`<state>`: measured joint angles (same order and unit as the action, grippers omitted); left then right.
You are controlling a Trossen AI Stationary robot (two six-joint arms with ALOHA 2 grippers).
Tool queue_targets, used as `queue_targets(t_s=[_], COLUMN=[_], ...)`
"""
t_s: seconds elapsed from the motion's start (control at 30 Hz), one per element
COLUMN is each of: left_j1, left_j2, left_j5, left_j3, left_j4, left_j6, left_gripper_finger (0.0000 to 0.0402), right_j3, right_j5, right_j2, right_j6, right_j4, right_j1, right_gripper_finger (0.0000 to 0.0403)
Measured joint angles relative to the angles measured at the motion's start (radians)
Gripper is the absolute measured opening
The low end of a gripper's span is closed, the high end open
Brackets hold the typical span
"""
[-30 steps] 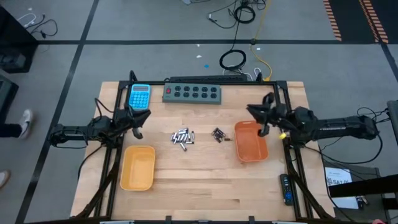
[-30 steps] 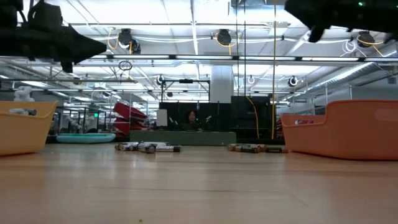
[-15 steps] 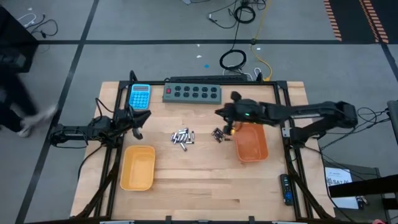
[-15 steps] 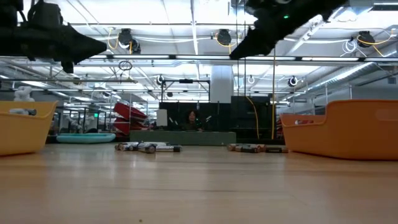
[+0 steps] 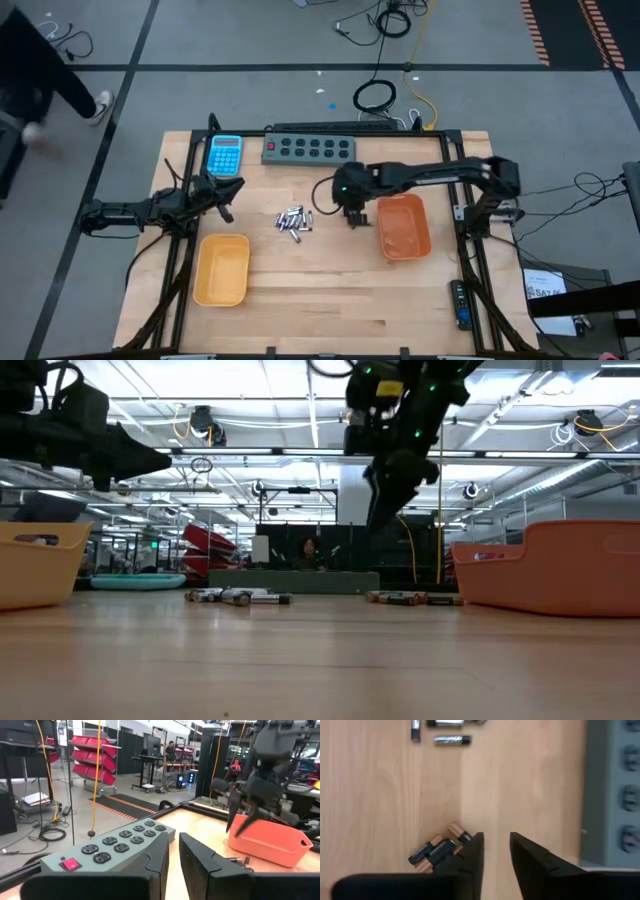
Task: Sort batteries
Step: Put the black battery into the orange bin
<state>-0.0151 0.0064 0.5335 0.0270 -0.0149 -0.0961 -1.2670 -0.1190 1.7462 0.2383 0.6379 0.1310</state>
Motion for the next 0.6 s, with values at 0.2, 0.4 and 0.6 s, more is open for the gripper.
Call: queue_targets(t_s=[0.2, 0.4, 0.6], left_j1=[0.000, 0.000, 0.000], left_j2=[0.000, 0.001, 0.001], left_j5=[0.002, 0.002, 0.002], left_j3=[0.001, 0.001, 0.001], left_j4=[0.004, 0.005, 0.006], left_j6=[0.004, 0.003, 0.003], left_gripper_finger=[0.0054, 0.0054, 0.0054], right_j3=[-0.124, -0.176, -0.181], right_j5=[-0.001, 0.016, 0.021], right_j2=[0.137, 0.213, 0.216], right_j6=[0.107, 0.181, 0.233], right_j4=[0.120, 0.156, 0.174], right_j1=[-0.025, -0.028, -0.029], right_gripper_finger=[0.0130, 0.0126, 0.0137])
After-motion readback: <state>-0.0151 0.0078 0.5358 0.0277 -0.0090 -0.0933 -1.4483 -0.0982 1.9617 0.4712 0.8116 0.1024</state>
